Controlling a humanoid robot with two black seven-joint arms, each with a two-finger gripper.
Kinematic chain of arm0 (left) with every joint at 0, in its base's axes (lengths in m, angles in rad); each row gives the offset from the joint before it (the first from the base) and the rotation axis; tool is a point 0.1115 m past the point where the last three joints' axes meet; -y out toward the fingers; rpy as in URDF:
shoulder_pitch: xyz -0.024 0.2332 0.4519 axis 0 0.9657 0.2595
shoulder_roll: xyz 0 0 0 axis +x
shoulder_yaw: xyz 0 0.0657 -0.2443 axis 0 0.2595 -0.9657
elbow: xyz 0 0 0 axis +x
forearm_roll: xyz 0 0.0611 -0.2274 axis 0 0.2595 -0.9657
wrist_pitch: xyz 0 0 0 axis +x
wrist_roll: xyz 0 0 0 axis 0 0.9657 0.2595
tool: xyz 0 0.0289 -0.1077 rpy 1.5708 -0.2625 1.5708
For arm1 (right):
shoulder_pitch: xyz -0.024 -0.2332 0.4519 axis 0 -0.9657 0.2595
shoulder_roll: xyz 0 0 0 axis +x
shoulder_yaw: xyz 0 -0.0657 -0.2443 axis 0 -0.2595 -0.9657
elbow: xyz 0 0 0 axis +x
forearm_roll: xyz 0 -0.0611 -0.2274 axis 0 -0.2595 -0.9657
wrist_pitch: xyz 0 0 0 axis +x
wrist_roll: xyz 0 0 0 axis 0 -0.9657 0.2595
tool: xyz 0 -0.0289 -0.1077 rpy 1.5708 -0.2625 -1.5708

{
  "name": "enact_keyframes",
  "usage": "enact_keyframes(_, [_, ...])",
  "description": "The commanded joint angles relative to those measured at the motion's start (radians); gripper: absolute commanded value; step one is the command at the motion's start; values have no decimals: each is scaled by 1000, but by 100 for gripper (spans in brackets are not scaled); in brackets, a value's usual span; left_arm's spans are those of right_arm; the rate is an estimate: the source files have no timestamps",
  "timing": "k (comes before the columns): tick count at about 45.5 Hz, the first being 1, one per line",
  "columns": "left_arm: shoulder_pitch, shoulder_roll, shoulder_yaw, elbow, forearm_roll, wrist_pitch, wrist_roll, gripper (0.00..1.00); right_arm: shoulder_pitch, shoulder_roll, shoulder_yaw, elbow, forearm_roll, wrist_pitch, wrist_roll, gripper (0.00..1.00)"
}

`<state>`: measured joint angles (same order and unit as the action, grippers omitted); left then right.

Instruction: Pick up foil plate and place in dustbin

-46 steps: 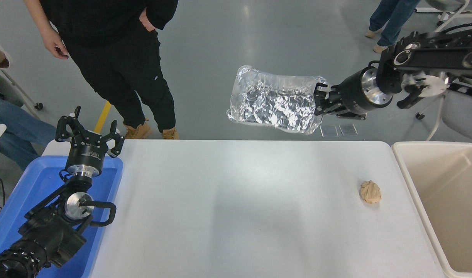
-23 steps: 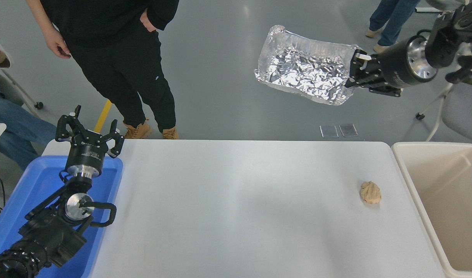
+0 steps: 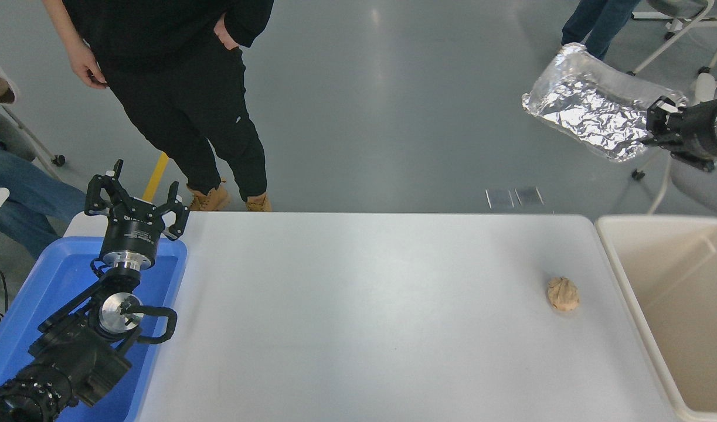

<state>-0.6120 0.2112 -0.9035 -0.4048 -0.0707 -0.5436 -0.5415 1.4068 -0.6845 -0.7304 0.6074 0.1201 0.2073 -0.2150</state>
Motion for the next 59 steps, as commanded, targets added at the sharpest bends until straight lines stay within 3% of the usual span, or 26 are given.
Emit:
enact_keyframes(1, [0,-1,0,0,0,1,0,99,-233,-4,8,-90,171,-173,-3,0])
enact_keyframes(13, [0,1,0,0,0,1,0,99,-420,-1,75,-124,285,-295,-1,0])
enact_keyframes(41, [0,1,0,0,0,-1,0,99,-740,74,324,-261,286,-353,6,0])
enact_keyframes(42, [0,-1,0,0,0,-1,0,99,-738,74,324,-261,285,-352,5,8])
enact_keyframes(44, [0,-1,0,0,0,-1,0,99,-738,76,324,-261,280,-353,5,35])
enact_keyframes(47, [0,1,0,0,0,1,0,99,-733,77,324,-261,280,-353,5,62])
enact_keyframes(51, [0,1,0,0,0,-1,0,99,-726,85,324,-259,280,-352,5,86])
enact_keyframes(55, [0,-1,-2,0,0,-1,0,99,-712,89,324,-256,270,-352,5,99])
enact_keyframes(59, [0,-1,0,0,0,-1,0,99,-681,89,315,-255,265,-347,5,100])
